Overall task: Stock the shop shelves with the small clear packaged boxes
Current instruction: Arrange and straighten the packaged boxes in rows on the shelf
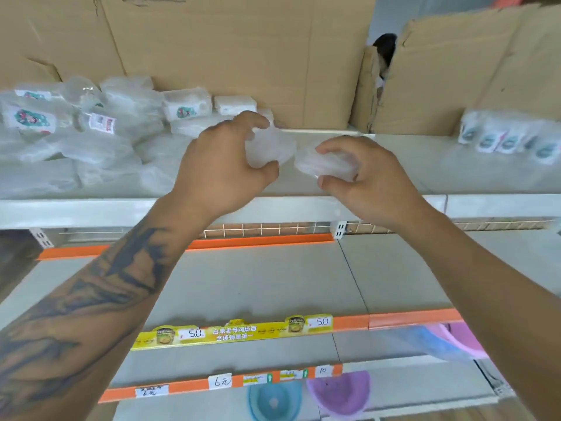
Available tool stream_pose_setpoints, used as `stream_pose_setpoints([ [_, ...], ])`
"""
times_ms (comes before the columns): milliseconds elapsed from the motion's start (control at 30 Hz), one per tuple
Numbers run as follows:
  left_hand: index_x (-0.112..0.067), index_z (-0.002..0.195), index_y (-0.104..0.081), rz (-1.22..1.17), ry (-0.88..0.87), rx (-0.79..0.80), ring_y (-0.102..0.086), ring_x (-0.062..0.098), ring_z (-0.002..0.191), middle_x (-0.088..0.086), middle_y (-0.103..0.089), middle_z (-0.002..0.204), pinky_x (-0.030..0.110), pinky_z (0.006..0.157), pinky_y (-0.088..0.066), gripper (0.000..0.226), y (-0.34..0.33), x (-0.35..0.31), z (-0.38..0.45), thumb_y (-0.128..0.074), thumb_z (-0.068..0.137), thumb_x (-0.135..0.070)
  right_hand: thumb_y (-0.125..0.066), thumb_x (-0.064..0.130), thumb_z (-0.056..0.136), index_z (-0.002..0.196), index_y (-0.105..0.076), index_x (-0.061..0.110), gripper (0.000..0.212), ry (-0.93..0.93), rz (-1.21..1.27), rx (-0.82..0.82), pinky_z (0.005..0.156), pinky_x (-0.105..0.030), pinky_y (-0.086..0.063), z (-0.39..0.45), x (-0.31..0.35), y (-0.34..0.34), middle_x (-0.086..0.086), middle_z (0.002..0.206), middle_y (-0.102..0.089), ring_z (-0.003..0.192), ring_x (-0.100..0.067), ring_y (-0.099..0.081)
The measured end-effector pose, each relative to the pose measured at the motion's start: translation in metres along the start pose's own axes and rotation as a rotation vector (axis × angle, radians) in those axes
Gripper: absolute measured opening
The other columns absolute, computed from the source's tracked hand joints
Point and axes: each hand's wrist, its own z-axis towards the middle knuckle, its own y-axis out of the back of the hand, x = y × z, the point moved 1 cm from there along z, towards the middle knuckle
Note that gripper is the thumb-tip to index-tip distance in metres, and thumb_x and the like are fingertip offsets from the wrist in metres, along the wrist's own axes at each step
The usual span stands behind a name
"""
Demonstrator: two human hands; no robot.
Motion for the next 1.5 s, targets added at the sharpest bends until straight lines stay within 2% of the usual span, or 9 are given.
stream_pose_setpoints([
  [167, -0.038, 0.13, -0.059, -0.054, -0.091, 0.058, -0.061, 0.022, 0.107, -0.01, -0.066, 0.121, 0.041, 0.095, -0.05, 0.06, -0.021, -0.045, -0.023, -0.065, 0.071, -0.047, -0.077, 0.016, 0.085, 0.124, -0.067, 0.027, 0.042, 0.032, 0.013, -0.106, 0.098, -0.02, -0.044, -0.054, -0.031, 0.041, 0.022, 0.119, -0.057, 0.113, 0.004, -0.053],
  [333, -0.037, 0.129, -0.06, -0.083, -0.149, 0.107, -0.059, 0.02, 0.101, -0.01, -0.066, 0.119, 0.041, 0.093, -0.051, 0.059, -0.053, -0.095, -0.052, -0.066, 0.071, -0.045, -0.08, 0.011, 0.083, 0.126, -0.066, 0.022, 0.047, 0.076, -0.058, -0.159, 0.096, -0.011, -0.039, -0.118, -0.077, 0.085, 0.006, 0.126, -0.059, 0.115, -0.003, -0.056],
  [667, -0.038, 0.124, -0.061, -0.114, -0.193, 0.165, -0.061, 0.021, 0.1, -0.009, -0.068, 0.116, 0.042, 0.091, -0.052, 0.056, -0.154, -0.247, -0.09, -0.066, 0.07, -0.047, -0.069, 0.025, 0.08, 0.127, -0.063, 0.024, 0.048, -0.014, -0.091, -0.187, 0.097, -0.005, -0.034, -0.219, -0.186, 0.203, 0.005, 0.129, -0.058, 0.112, -0.008, -0.056],
  [800, -0.036, 0.125, -0.062, -0.122, -0.218, 0.188, -0.061, 0.019, 0.101, -0.009, -0.068, 0.118, 0.034, 0.091, -0.049, 0.055, -0.194, -0.306, -0.109, -0.067, 0.071, -0.044, -0.068, 0.025, 0.079, 0.126, -0.064, 0.02, 0.047, -0.025, -0.071, -0.196, 0.098, -0.011, -0.039, -0.255, -0.222, 0.243, 0.003, 0.127, -0.059, 0.111, -0.012, -0.058],
  [900, -0.034, 0.124, -0.064, -0.124, -0.246, 0.205, -0.061, 0.013, 0.102, -0.012, -0.068, 0.121, 0.024, 0.09, -0.044, 0.052, -0.22, -0.343, -0.124, -0.075, 0.074, -0.036, -0.068, 0.024, 0.079, 0.126, -0.064, 0.021, 0.047, -0.046, -0.053, -0.195, 0.1, -0.023, -0.044, -0.282, -0.246, 0.265, 0.003, 0.127, -0.059, 0.114, -0.015, -0.059],
  [1000, -0.037, 0.123, -0.063, -0.128, -0.251, 0.236, -0.062, 0.016, 0.103, -0.012, -0.068, 0.12, 0.031, 0.094, -0.05, 0.051, -0.242, -0.371, -0.127, -0.071, 0.072, -0.041, -0.069, 0.023, 0.079, 0.126, -0.064, 0.022, 0.047, -0.069, -0.021, -0.204, 0.101, -0.025, -0.045, -0.301, -0.27, 0.286, 0.005, 0.127, -0.058, 0.116, -0.014, -0.059],
  [1133, -0.038, 0.122, -0.063, -0.143, -0.284, 0.255, -0.06, 0.014, 0.101, -0.015, -0.067, 0.119, 0.033, 0.095, -0.049, 0.051, -0.273, -0.409, -0.117, -0.069, 0.071, -0.043, -0.069, 0.02, 0.078, 0.125, -0.065, 0.02, 0.047, -0.096, -0.001, -0.267, 0.097, -0.01, -0.04, -0.312, -0.305, 0.313, 0.006, 0.125, -0.058, 0.113, -0.007, -0.057],
  [1267, -0.038, 0.124, -0.063, -0.129, -0.32, 0.271, -0.06, 0.014, 0.104, -0.014, -0.066, 0.12, 0.032, 0.094, -0.048, 0.053, -0.304, -0.446, -0.093, -0.067, 0.072, -0.046, -0.069, 0.02, 0.074, 0.123, -0.065, 0.021, 0.049, -0.124, 0.003, -0.317, 0.09, -0.004, -0.035, -0.3, -0.342, 0.34, 0.011, 0.12, -0.058, 0.106, 0.012, -0.051],
  [1500, -0.041, 0.126, -0.061, -0.178, -0.329, 0.233, -0.057, 0.013, 0.105, -0.014, -0.064, 0.124, 0.035, 0.094, -0.049, 0.054, -0.355, -0.496, -0.011, -0.068, 0.073, -0.047, -0.067, 0.026, 0.069, 0.122, -0.062, 0.029, 0.054, -0.15, -0.051, -0.347, 0.079, -0.001, -0.035, -0.225, -0.41, 0.398, 0.007, 0.122, -0.06, 0.096, 0.002, -0.051],
])
